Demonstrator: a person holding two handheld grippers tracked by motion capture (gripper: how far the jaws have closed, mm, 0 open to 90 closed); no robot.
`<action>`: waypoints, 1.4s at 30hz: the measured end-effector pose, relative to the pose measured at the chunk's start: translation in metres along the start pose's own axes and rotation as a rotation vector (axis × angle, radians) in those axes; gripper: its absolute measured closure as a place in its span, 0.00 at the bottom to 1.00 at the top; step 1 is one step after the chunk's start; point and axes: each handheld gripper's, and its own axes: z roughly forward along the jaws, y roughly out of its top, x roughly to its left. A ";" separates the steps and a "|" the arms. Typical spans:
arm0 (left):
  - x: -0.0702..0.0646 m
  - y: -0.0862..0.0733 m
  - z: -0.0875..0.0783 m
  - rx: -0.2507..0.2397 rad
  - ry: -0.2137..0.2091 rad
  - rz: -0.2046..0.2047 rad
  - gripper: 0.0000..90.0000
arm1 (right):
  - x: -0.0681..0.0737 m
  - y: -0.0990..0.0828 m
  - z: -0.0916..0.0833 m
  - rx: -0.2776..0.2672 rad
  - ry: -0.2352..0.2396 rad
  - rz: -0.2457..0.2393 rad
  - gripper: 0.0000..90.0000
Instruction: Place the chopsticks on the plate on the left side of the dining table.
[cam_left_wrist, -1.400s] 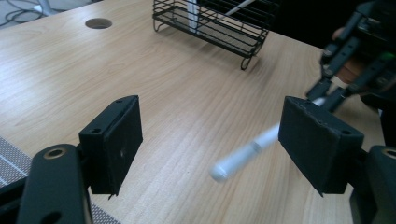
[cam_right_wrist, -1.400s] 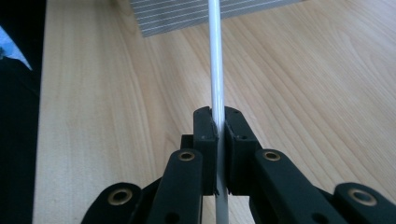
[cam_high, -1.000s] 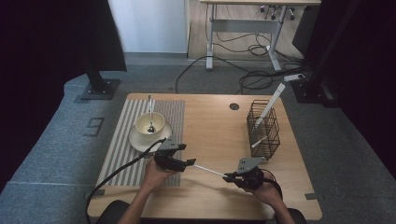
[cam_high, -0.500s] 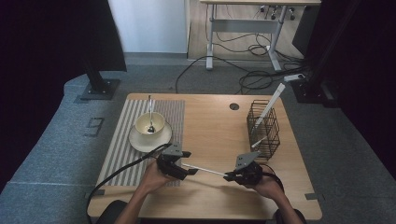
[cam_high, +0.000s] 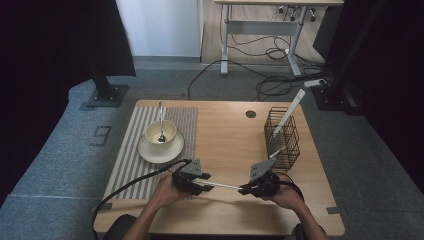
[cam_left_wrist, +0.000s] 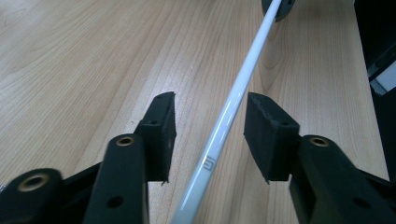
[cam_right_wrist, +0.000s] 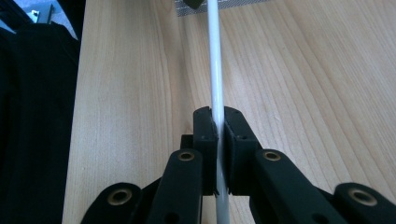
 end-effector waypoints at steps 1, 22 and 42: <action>0.000 0.000 0.000 0.000 0.000 0.000 0.63 | 0.000 0.001 0.000 0.002 0.003 -0.003 0.94; -0.010 0.004 0.004 0.048 -0.115 0.122 0.93 | -0.009 -0.003 0.000 0.018 0.013 0.018 0.82; -0.003 -0.014 -0.009 0.028 -0.050 0.056 0.93 | -0.014 -0.012 0.005 0.026 -0.292 0.151 0.12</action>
